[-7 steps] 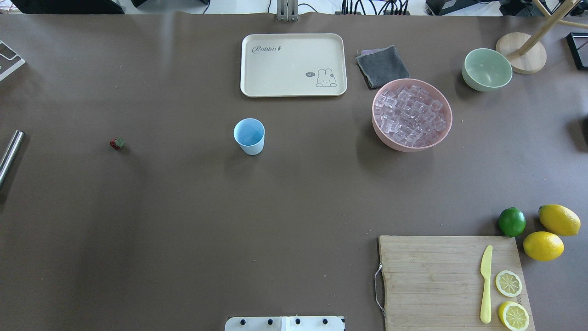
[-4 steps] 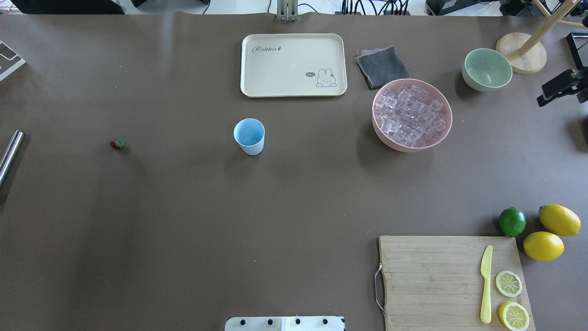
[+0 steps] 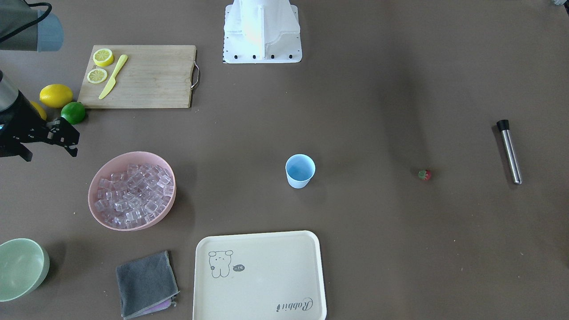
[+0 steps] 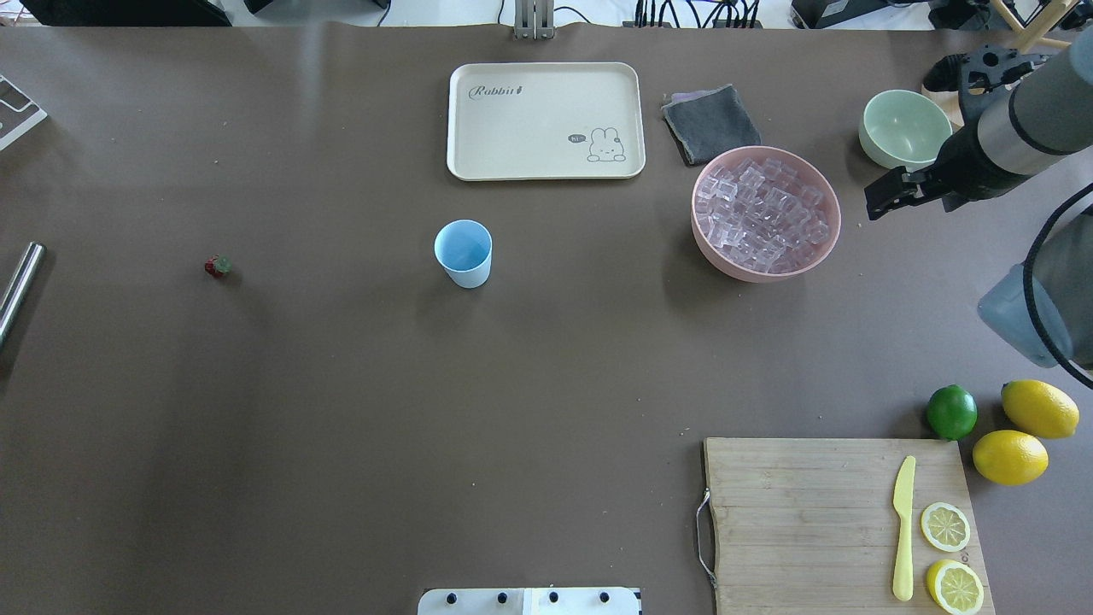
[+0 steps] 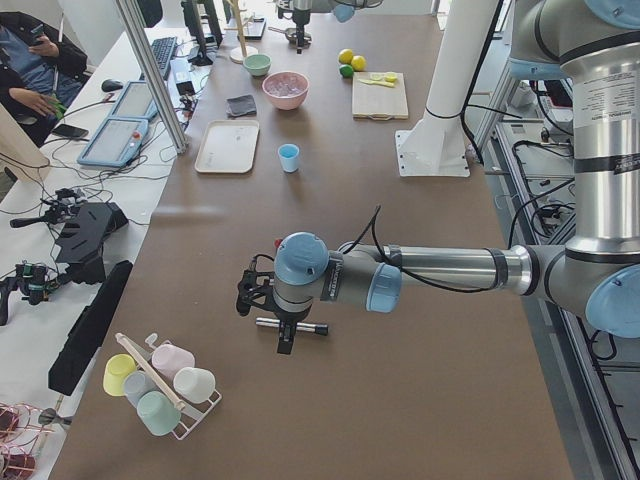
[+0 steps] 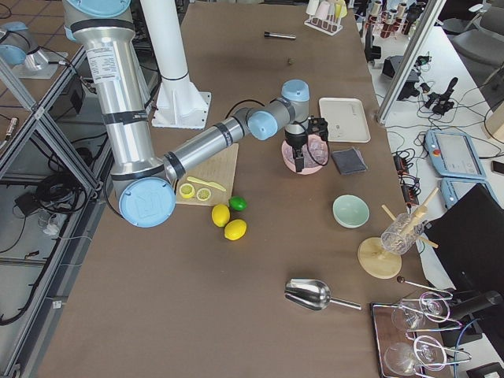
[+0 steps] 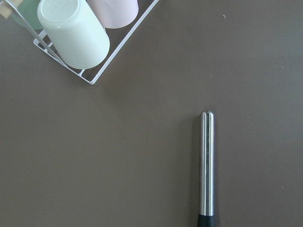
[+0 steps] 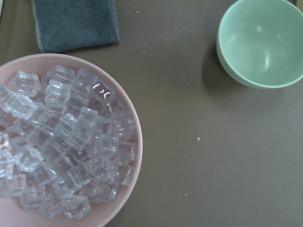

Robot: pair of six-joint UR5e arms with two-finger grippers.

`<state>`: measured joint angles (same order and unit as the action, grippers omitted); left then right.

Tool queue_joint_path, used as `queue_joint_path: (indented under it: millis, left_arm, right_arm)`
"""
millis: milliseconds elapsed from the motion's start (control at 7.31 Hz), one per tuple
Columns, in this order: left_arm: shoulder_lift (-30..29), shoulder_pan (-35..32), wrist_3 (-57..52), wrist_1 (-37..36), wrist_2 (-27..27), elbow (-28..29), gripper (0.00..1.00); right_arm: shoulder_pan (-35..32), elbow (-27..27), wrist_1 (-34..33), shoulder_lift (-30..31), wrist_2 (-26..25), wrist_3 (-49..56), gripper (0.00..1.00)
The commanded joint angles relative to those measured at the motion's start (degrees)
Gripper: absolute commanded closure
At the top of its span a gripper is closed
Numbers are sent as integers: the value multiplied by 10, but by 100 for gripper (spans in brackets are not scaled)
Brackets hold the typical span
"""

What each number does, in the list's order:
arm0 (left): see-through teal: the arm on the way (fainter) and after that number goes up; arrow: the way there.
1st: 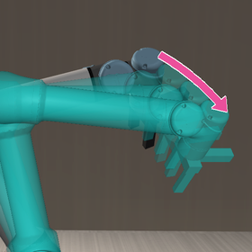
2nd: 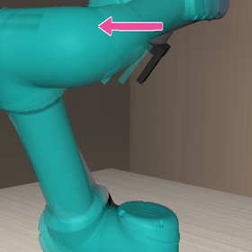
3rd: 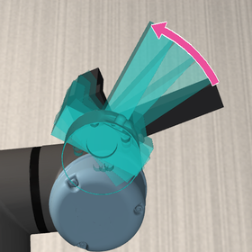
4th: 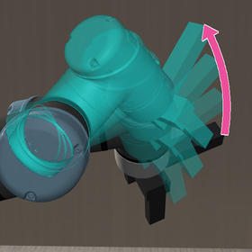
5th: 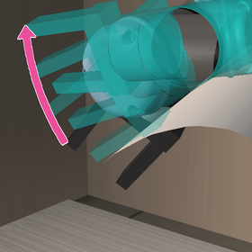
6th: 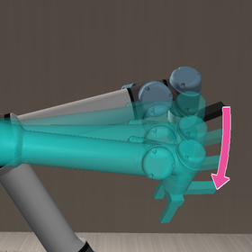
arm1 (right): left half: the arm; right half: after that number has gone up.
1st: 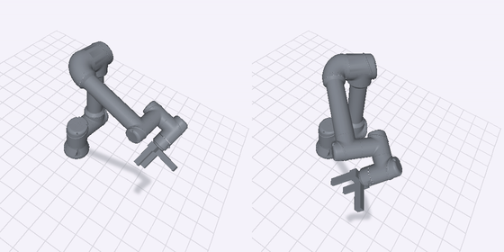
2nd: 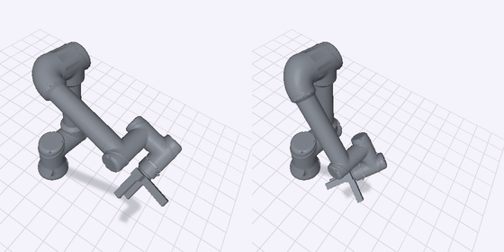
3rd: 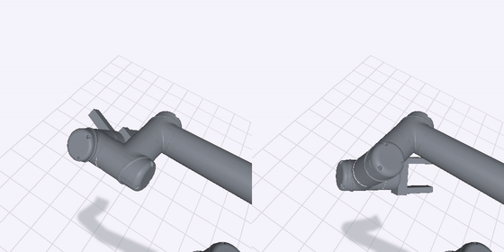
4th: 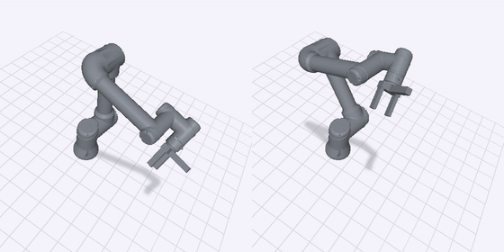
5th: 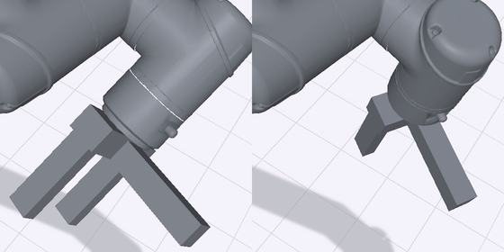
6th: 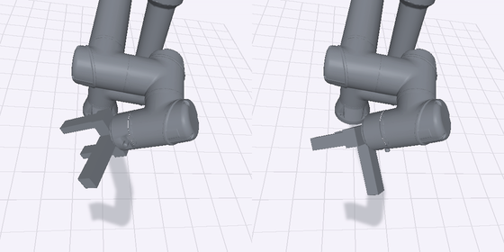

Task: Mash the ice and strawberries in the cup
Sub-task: 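Lower the right gripper into the bowl and grasp an ice cube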

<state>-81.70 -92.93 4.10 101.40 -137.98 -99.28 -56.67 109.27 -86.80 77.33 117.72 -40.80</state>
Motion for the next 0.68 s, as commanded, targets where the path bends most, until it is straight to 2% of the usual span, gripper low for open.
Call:
queue_joint_path:
  millis: [0,137,547]
  left_arm:
    - [-3,-1,1,-1,1,-3,1]
    - [-6,-1,16,-3,2,-8,1]
    - [2,-2,21,-1,1,-16,1]
  right_arm:
    - [79,3,0,-40,-78,-85,0]
    - [106,-13,0,-66,-106,-142,0]
    - [120,-26,-3,-95,-142,-199,1]
